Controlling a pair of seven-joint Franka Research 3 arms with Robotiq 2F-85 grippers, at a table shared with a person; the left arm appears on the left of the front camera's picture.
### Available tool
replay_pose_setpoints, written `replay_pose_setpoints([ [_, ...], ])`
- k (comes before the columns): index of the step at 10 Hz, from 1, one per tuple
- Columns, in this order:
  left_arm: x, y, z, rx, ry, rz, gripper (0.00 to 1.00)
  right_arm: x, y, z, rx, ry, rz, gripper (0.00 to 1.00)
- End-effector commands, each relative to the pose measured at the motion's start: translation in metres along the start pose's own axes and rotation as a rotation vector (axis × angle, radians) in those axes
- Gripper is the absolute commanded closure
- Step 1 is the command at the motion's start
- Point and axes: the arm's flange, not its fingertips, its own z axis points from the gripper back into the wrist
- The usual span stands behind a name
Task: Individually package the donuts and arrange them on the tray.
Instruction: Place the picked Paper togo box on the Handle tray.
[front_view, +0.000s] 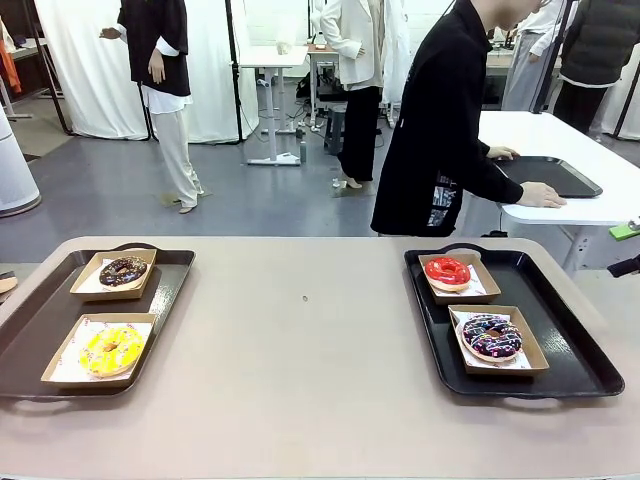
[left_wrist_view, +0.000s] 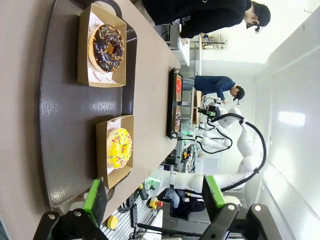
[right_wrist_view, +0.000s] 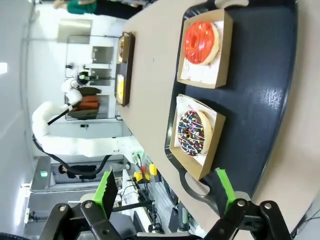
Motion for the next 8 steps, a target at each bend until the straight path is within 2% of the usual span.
replay_pose_setpoints([
  [1, -0.003, -0.003, 0.000, 0.003, 0.001, -0.005, 0.00, 0.006, -0.009, 0.003, 0.045, -0.023, -0.008, 0.00],
  [5, -0.003, -0.003, 0.000, 0.003, 0.001, -0.005, 0.00, -0.001, -0.007, -0.012, 0.004, -0.172, -0.144, 0.00],
  [7, -0.003, -0.003, 0.000, 0.003, 0.001, -0.005, 0.00, 0.008, 0.003, -0.016, -0.045, -0.188, -0.192, 0.00],
  [8, -0.003, -0.003, 0.000, 0.003, 0.001, -0.005, 0.00, 0.003, -0.017, -0.001, 0.001, -0.136, -0.123, 0.00],
])
